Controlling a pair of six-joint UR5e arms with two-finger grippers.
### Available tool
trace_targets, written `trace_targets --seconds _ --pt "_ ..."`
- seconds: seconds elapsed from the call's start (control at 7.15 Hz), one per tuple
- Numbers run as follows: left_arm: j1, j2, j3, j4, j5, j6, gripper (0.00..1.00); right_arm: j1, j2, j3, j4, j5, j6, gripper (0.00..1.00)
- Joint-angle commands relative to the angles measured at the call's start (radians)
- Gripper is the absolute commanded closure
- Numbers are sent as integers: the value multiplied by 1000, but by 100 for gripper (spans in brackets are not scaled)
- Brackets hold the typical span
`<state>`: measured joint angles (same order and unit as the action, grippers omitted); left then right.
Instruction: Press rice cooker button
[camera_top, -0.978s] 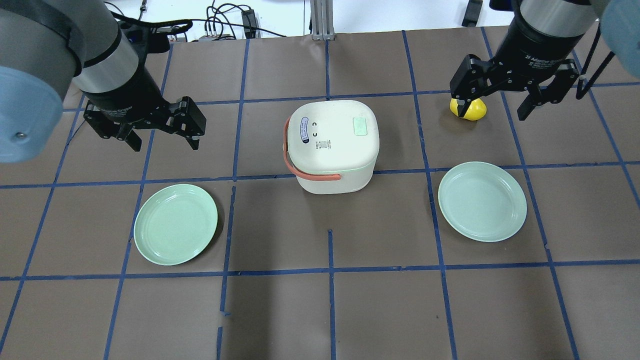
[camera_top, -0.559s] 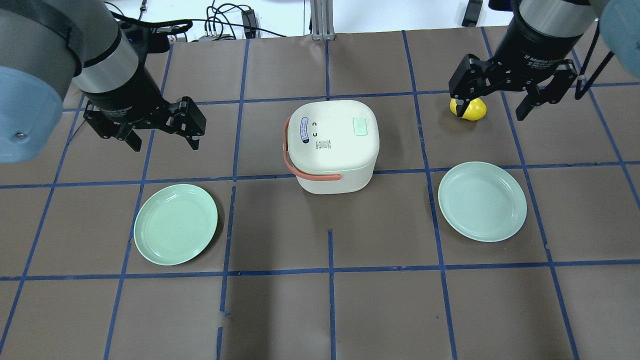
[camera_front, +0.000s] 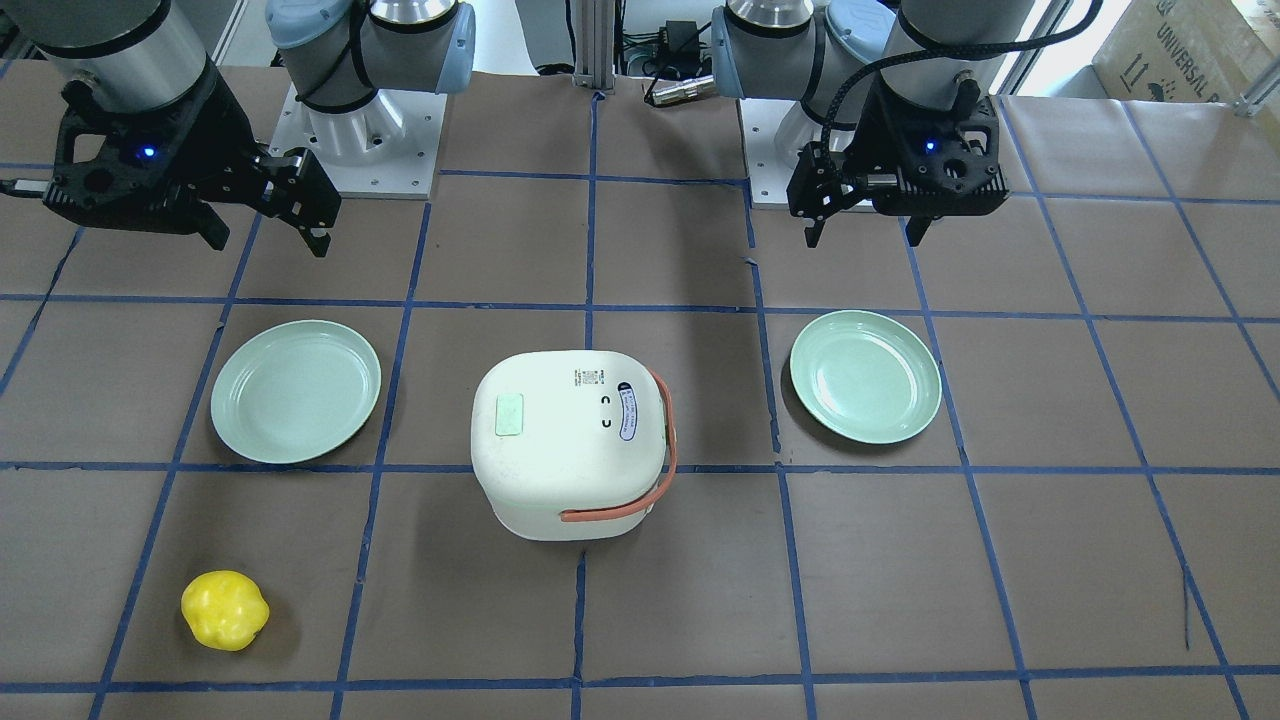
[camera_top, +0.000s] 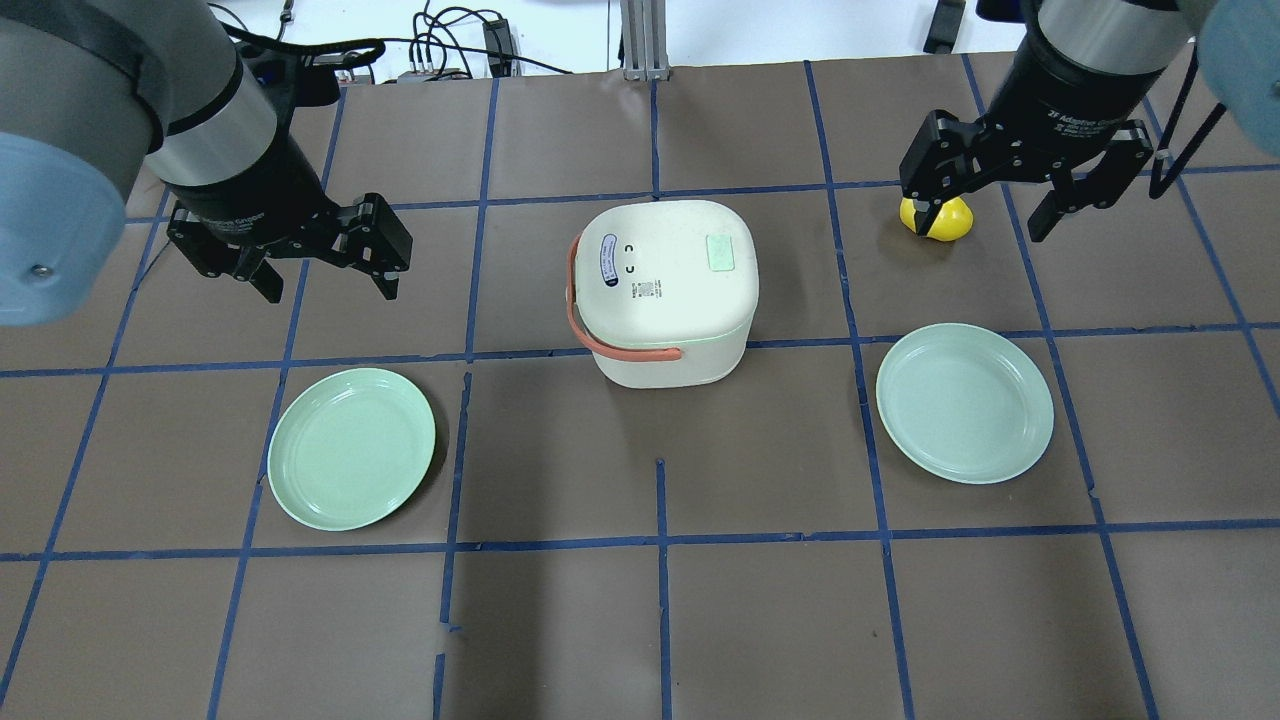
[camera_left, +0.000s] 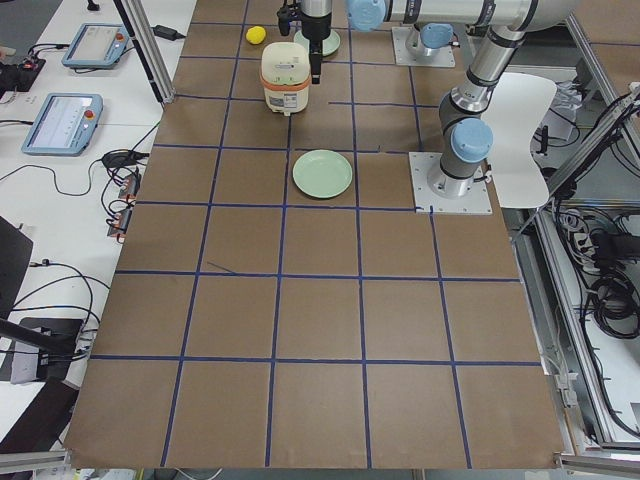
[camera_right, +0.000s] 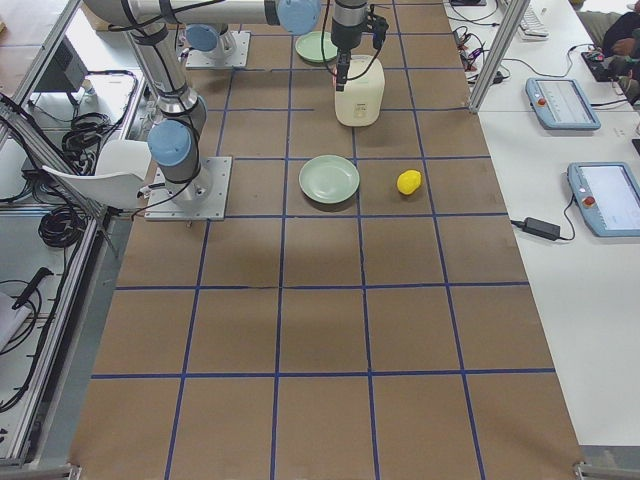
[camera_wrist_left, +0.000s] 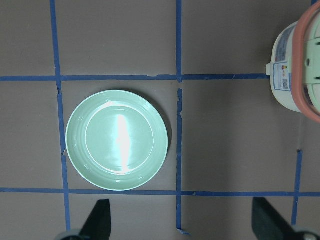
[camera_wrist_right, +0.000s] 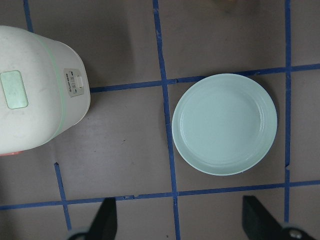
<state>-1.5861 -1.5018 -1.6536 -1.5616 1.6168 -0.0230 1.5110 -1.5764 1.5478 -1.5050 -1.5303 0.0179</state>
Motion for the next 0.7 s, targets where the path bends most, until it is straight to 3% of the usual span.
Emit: trace_targets --seconds 0.0,0.28,0.42,0.56 --pt "0 0 0 0 0 0 0 0 1 0 -21 2 -96 46" --pt "0 0 0 0 0 0 0 0 1 3 -29 22 -179 58" --pt "0 0 0 0 0 0 0 0 1 6 -26 62 -180 84" --pt "0 0 0 0 0 0 0 0 0 8 -26 67 -181 93"
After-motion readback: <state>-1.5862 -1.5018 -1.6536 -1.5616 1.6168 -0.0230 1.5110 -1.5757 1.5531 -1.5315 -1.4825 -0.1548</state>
